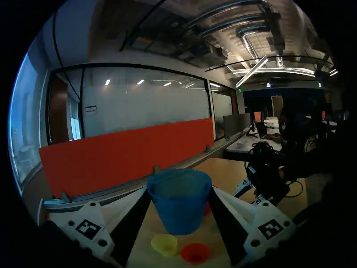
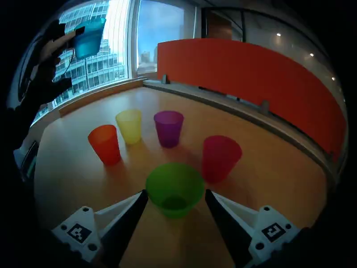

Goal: Pour water

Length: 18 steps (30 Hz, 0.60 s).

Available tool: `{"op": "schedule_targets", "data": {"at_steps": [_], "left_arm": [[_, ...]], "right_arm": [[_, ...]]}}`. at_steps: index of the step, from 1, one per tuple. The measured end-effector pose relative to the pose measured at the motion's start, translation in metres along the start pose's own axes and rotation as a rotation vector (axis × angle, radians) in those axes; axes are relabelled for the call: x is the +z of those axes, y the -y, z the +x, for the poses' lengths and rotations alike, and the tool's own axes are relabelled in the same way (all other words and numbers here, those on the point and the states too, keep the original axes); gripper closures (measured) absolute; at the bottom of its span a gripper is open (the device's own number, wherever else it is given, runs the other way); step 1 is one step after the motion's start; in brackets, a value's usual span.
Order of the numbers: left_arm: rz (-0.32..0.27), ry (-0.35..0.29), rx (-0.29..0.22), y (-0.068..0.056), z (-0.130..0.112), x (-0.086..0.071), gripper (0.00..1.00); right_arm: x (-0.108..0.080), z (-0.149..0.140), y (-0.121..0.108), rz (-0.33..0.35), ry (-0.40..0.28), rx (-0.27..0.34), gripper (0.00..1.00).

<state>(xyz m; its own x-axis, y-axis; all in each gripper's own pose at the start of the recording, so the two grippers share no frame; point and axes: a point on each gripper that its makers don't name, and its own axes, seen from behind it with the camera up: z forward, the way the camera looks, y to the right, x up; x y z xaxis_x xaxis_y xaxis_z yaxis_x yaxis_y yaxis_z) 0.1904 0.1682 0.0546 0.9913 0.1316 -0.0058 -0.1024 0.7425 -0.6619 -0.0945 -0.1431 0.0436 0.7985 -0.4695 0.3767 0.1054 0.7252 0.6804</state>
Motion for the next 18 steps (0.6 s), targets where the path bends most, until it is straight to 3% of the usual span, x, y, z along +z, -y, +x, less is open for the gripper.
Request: {"op": "schedule_targets", "data": {"at_steps": [13,18], "left_arm": [[0.004,0.009,0.002,0.003,-0.003,-0.002,0.14],[0.002,0.016,0.001,0.002,-0.006,-0.002,0.14]], "right_arm": [[0.02,-0.002,0.001,0.014,0.017,-0.001,0.01],[0.022,-0.005,0.001,0.016,0.028,0.007,0.08]]}}
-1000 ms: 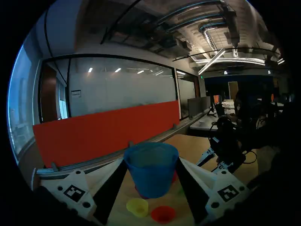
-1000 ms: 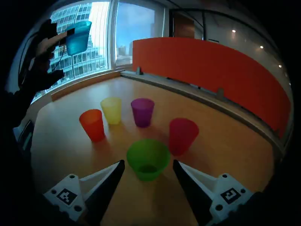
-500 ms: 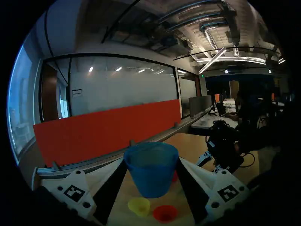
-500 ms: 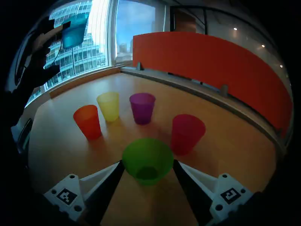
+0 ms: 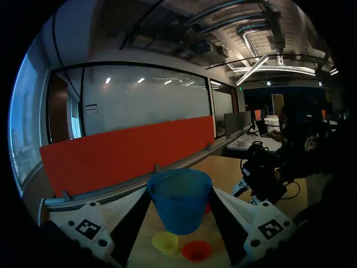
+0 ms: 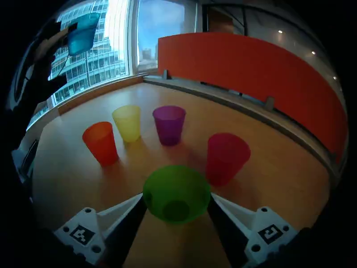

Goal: Pour water

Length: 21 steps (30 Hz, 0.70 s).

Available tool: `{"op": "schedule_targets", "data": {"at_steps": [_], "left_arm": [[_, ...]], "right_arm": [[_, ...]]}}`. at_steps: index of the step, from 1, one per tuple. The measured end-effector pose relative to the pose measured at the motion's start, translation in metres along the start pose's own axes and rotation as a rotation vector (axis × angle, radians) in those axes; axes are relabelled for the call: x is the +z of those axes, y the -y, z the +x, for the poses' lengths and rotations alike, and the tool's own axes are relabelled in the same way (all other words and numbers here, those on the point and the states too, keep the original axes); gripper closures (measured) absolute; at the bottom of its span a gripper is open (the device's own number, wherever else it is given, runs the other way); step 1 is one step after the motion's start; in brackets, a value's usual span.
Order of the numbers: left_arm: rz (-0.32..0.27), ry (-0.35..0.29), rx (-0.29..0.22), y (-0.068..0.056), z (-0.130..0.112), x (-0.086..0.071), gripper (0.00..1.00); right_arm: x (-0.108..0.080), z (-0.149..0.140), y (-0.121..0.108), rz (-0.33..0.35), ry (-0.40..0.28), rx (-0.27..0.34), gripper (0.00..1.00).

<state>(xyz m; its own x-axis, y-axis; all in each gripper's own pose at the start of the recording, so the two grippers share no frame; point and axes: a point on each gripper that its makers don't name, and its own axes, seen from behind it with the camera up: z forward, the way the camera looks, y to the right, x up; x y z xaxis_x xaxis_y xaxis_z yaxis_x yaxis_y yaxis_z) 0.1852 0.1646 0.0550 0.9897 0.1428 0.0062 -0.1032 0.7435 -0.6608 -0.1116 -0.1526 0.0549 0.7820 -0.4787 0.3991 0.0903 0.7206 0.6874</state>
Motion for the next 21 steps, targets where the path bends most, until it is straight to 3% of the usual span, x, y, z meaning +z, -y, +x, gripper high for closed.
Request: {"op": "schedule_targets", "data": {"at_steps": [10,21], "left_arm": [[-0.002,0.008,0.001,0.0,-0.003,-0.001,0.14],[0.002,0.022,-0.004,-0.004,-0.007,-0.003,0.14]], "right_arm": [[-0.012,0.01,0.003,0.004,-0.024,0.008,0.09],[-0.051,0.047,0.01,-0.009,-0.106,-0.032,0.09]]}}
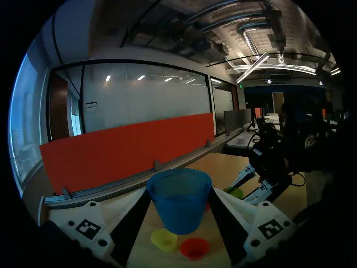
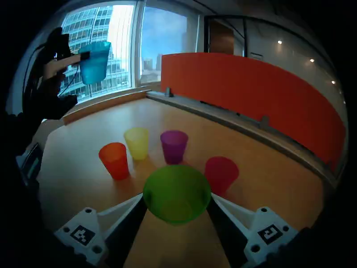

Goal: Pour water

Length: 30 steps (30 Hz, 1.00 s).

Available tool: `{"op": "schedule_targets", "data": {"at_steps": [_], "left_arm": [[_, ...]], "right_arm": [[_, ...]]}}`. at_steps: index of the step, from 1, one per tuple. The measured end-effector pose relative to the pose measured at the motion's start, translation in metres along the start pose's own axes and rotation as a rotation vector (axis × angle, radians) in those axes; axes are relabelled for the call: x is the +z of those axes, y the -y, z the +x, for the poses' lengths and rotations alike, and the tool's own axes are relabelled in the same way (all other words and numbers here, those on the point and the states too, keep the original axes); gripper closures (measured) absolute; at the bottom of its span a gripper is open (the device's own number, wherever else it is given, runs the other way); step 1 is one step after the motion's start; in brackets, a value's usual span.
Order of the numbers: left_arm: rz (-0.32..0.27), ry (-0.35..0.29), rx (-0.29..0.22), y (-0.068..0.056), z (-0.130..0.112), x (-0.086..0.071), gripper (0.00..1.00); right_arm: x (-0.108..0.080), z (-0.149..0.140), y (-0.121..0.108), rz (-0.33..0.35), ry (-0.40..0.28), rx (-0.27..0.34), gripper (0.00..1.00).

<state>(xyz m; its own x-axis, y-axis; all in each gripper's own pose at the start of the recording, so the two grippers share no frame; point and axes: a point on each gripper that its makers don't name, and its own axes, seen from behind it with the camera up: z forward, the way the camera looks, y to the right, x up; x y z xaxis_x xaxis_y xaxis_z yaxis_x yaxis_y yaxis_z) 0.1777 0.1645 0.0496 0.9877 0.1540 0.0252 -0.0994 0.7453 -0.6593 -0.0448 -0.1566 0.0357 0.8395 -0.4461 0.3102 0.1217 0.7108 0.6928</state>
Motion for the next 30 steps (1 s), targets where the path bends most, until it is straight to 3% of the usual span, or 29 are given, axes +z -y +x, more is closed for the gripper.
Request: {"op": "schedule_targets", "data": {"at_steps": [11,30], "left_arm": [[-0.003,0.01,-0.015,-0.006,-0.006,-0.001,0.14],[-0.025,0.0,-0.031,-0.02,-0.006,-0.001,0.14]], "right_arm": [[-0.034,0.036,0.011,-0.012,-0.092,-0.04,0.09],[-0.068,0.102,0.019,-0.029,-0.313,-0.03,0.08]]}}
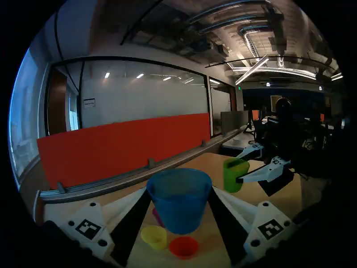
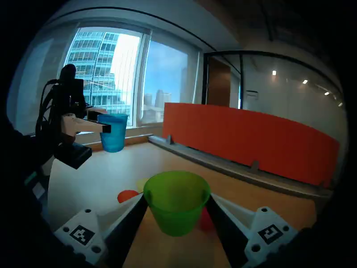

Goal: Pour water

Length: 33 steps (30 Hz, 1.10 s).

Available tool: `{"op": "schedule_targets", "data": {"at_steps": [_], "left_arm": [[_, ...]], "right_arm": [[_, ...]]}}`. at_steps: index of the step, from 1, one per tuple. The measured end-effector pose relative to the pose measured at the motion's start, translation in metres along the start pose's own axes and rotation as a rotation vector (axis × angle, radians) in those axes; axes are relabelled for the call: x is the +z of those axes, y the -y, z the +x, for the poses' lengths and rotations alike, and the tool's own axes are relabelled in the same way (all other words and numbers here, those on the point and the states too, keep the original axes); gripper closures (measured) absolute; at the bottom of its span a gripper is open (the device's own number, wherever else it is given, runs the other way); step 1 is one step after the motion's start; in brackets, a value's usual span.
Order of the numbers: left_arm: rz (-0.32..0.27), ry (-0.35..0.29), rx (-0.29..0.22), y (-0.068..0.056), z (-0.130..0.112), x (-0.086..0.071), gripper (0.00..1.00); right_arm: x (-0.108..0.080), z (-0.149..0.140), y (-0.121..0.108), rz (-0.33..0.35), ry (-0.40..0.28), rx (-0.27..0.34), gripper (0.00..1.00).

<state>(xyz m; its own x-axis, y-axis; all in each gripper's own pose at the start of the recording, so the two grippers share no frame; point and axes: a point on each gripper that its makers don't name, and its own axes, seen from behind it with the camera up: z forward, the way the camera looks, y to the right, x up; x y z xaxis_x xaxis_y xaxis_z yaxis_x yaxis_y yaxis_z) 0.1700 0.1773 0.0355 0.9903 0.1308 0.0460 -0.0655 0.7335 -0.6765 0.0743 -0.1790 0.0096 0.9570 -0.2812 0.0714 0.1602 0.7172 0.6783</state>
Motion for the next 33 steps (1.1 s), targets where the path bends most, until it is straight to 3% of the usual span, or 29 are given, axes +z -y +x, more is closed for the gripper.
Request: {"op": "schedule_targets", "data": {"at_steps": [11,23,33], "left_arm": [[-0.011,-0.023,-0.009,-0.002,0.002,-0.001,0.14],[-0.005,-0.038,-0.01,0.0,0.003,-0.002,0.14],[0.0,-0.056,0.03,0.0,0.005,0.0,0.14]], "right_arm": [[0.002,0.021,-0.001,0.001,-0.066,0.013,0.08],[0.006,0.028,0.007,0.029,-0.079,0.005,0.08],[0.01,0.035,0.02,0.072,-0.09,-0.008,0.09]]}}
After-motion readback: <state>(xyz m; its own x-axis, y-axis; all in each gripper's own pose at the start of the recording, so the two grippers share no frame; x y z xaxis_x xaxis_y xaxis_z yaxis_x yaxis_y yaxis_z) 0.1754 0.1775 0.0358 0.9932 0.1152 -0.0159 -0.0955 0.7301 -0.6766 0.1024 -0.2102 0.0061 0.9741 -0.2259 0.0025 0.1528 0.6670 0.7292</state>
